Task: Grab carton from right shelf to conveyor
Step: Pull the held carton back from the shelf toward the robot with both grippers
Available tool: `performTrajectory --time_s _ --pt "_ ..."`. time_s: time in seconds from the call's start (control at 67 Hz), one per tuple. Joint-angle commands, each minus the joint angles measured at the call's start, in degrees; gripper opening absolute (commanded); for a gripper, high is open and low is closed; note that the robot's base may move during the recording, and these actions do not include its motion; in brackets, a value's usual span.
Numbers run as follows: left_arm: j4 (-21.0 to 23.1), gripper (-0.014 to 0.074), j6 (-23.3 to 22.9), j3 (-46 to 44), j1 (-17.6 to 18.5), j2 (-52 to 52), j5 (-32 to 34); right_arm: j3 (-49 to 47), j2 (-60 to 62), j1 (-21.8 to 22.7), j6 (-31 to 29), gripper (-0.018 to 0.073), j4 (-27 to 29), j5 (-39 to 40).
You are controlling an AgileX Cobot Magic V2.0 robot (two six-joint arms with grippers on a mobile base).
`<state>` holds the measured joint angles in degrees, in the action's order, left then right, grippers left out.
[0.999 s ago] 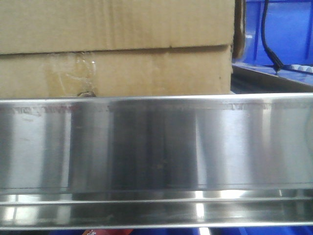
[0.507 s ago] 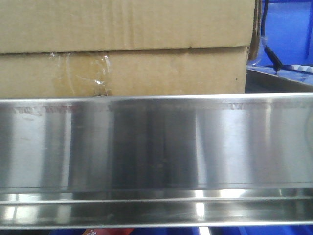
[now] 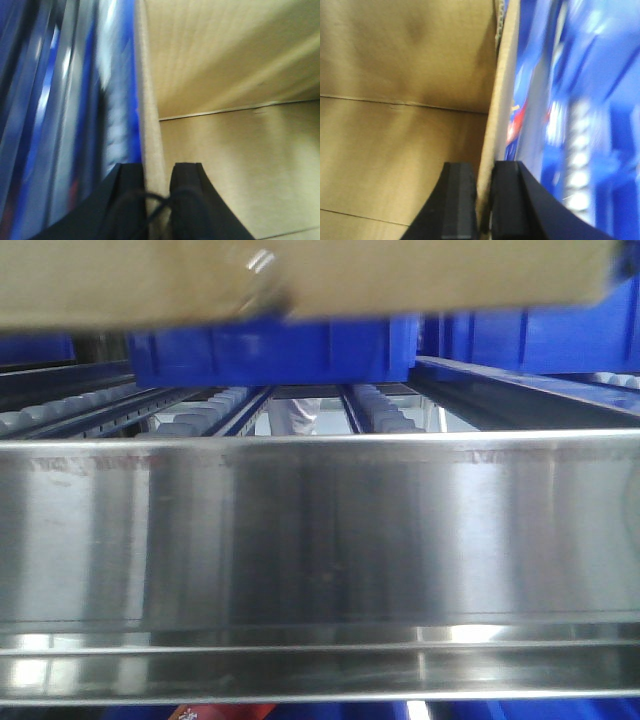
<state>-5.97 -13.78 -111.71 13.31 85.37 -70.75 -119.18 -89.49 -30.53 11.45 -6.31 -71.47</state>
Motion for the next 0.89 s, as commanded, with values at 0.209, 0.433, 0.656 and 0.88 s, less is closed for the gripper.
performTrajectory --time_s 0.209,0.433,0.656,0.88 --pt "-2.5 -0.0018 -5.8 -0.4 9.0 -1.6 0.8 11.4 10.4 0.0 -1.5 -0.0067 -4.6 1.5" --pt "-5.4 -0.0018 -7.4 -0.3 12.8 -1.2 0.8 13.4 11.3 0.0 -1.5 -0.0067 -5.6 1.5" --pt "-5.6 -0.0018 -7.4 -0.3 12.8 -1.0 0.8 13.4 11.3 0.0 -1.5 -0.0067 -5.6 1.5" --pt "-5.8 -0.0018 -7.4 -0.3 12.8 -1.0 0.8 13.4 11.3 0.0 -1.5 -0.0067 -5.6 1.5"
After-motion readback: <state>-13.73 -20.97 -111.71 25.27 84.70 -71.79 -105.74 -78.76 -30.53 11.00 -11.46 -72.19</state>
